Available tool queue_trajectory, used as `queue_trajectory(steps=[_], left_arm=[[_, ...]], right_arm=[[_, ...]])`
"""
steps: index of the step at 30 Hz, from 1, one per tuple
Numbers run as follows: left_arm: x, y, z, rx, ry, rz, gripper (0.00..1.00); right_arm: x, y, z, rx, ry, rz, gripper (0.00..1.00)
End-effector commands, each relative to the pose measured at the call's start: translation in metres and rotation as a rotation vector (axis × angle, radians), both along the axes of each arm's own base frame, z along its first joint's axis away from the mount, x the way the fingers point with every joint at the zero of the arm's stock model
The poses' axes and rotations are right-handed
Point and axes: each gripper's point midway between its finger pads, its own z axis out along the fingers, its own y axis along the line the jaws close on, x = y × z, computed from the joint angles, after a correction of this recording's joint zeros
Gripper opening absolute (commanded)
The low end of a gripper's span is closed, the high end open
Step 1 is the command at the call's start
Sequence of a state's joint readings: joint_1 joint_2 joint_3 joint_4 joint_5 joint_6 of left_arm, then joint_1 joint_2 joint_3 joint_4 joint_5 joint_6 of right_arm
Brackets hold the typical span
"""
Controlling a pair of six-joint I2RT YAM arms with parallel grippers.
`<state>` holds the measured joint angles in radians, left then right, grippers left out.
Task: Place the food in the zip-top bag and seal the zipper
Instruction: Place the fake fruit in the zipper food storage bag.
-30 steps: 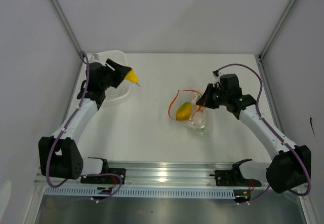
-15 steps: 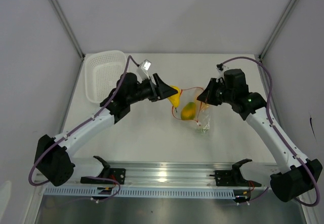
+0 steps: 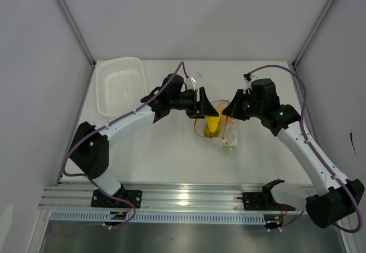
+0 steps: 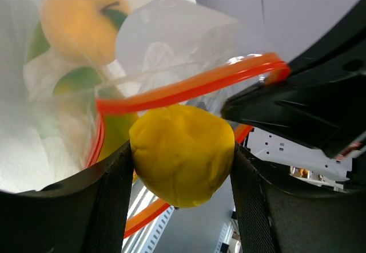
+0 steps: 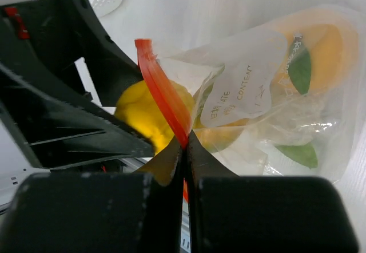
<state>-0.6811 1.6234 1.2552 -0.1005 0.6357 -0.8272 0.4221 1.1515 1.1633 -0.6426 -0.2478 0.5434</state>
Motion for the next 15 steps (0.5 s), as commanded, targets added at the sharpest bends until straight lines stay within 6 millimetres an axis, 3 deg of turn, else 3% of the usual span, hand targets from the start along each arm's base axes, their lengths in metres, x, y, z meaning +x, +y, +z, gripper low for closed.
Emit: queue_trajectory(steps=[1, 6, 11, 15], left_arm=[[-0.006, -0.007, 0.014, -0.022, 0.013, -0.049, 0.01], [0.004, -0.017, 0.003, -0.002, 0.111, -0.024, 0.01], [0.017, -0.029, 0.009, -0.015, 0.157, 0.017, 0.01], [0.029, -0.028, 0.004, -0.001, 0.135, 0.083, 0.11]], right_arm=[[-0.001, 0.001, 0.021, 0.025, -0.074, 0.004, 0.0], [-0.004, 0.002, 0.022, 0.031, -0.079, 0.018, 0.0], [-0.006, 0.005, 0.02, 0.033, -0.071, 0.027, 0.0], [-0.006, 0.002, 0.03, 0.04, -0.092, 0.006, 0.0]])
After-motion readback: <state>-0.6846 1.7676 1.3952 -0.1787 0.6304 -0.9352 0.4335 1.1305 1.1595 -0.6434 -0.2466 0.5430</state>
